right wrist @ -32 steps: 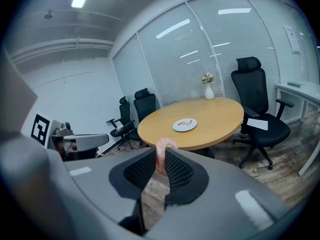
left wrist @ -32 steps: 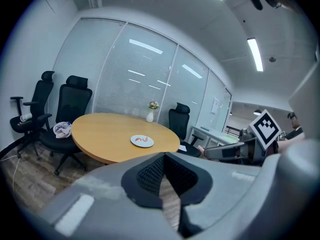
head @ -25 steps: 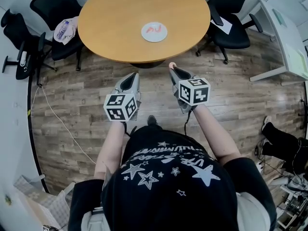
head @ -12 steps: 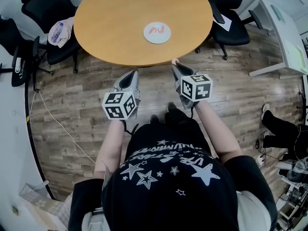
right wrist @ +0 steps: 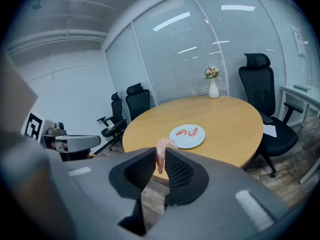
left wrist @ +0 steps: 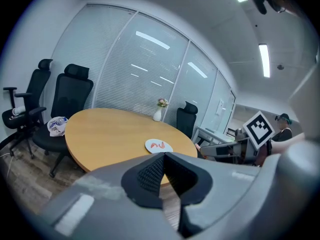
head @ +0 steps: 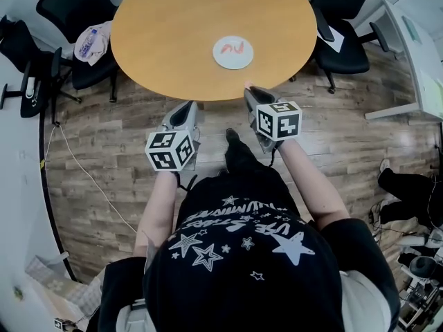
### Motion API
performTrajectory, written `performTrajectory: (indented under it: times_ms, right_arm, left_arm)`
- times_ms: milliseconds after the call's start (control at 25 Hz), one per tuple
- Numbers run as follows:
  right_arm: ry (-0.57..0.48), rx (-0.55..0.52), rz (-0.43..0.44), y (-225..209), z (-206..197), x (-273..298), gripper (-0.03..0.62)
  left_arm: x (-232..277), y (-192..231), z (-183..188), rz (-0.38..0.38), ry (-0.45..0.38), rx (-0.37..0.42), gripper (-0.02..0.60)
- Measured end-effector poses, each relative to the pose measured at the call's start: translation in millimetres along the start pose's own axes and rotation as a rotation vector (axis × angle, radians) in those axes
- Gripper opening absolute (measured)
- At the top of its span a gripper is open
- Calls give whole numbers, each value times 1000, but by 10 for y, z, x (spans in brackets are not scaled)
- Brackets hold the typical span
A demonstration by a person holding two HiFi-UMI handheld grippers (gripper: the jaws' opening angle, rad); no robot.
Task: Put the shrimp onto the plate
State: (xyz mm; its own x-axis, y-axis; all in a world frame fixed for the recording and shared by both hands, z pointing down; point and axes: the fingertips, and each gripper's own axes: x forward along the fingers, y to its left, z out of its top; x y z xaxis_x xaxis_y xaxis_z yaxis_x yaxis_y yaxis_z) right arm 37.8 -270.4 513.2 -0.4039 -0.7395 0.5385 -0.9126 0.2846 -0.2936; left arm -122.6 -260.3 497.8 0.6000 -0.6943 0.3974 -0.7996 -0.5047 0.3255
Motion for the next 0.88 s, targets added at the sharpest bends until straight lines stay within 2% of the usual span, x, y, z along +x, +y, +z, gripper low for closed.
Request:
performTrajectory:
  times_ms: [520,880]
  right_arm:
    - [62,-23,22,-502,348,642,57]
    - [135,-51,60,-634,421,1133,58]
  left_arm:
    - [781,164,296,7,26,-13,2]
    - [1217,301,340,23,61,-44,2]
